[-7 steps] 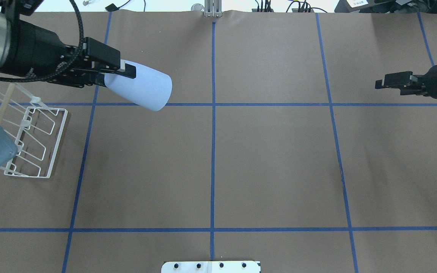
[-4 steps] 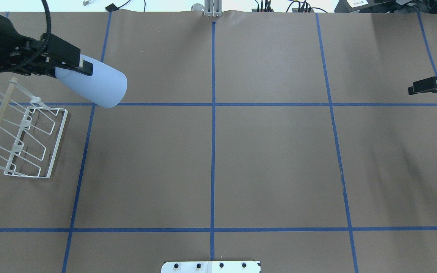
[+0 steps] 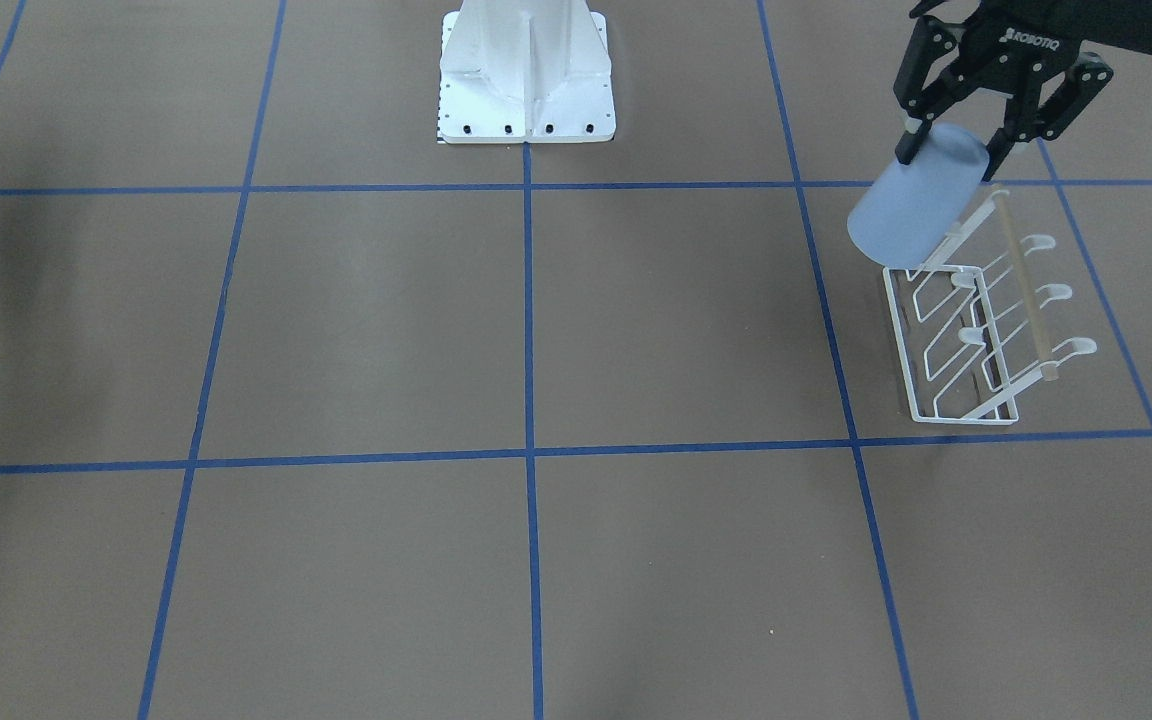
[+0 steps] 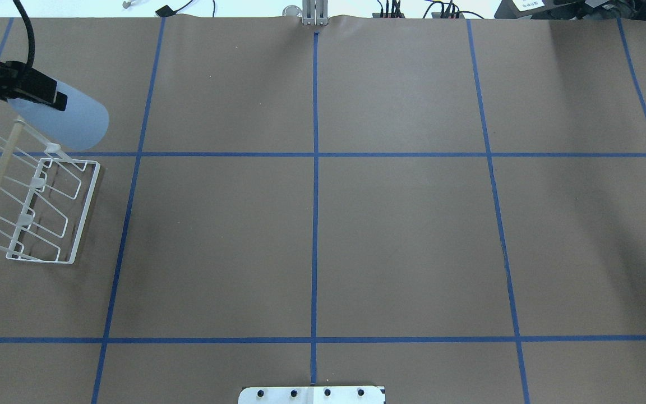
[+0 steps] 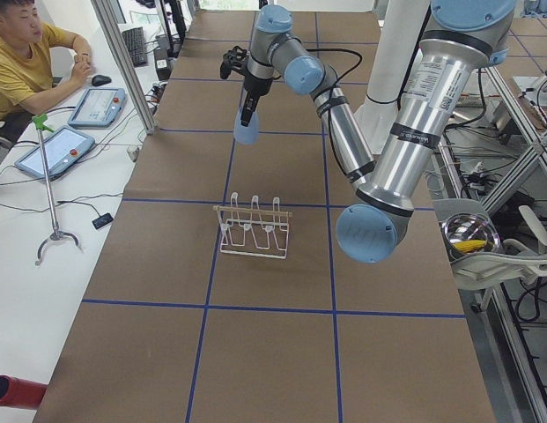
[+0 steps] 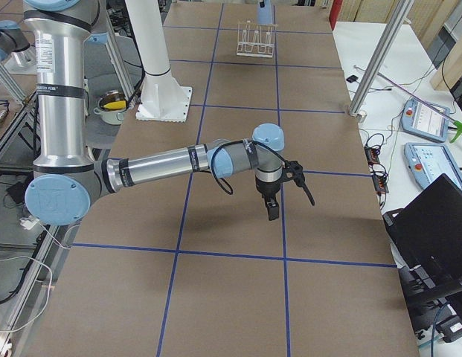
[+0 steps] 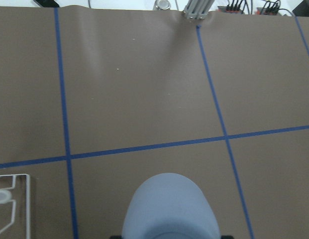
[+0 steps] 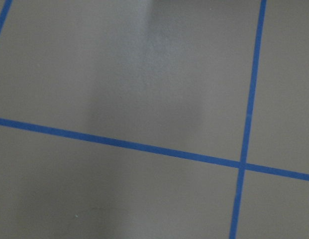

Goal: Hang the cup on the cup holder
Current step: 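Carry the cup with the left gripper toward the white wire rack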

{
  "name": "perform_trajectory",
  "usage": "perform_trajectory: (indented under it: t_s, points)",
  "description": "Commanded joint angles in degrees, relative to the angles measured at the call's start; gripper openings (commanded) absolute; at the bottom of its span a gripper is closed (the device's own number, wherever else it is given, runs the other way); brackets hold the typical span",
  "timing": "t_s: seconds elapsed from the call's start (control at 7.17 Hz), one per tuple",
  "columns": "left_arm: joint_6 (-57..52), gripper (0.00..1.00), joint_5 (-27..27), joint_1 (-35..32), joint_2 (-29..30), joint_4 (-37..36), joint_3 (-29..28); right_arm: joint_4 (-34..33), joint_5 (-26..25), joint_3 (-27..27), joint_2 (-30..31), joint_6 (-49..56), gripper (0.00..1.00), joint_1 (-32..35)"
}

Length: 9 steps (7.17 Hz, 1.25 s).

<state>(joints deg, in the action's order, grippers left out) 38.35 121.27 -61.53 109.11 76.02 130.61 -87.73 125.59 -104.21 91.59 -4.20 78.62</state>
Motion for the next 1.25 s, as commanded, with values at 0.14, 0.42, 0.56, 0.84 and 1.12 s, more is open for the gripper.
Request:
perform_trajectory:
  t_s: [0.14,0.42,0.56,0.84,1.12]
  points:
    - [-4.42,0.00,-3.49,0.18,-0.48,0.79,-7.19,-5.08,3.08,0.50,-0.18,8.24,1.00,3.64]
    - [-6.35,0.00,-5.33,0.09,-1.18,1.76,-9.23,-4.73,3.16,0.33,-0.18,7.72,1.00,3.64]
    - [-10.10,0.00,-5.43,-0.08,-1.18,2.03,-10.80,-4.65,3.17,0.41,-0.18,7.54,1.00,3.64]
    - [-10.92,0.00,-5.43,-0.44,-1.18,2.82,-12.74,-4.47,3.08,0.41,-0.18,7.45,1.00,3.64]
    - [-10.93,0.00,-4.82,-0.44,-1.27,8.59,-17.21,-4.47,3.08,0.41,-0.18,7.45,1.00,3.64]
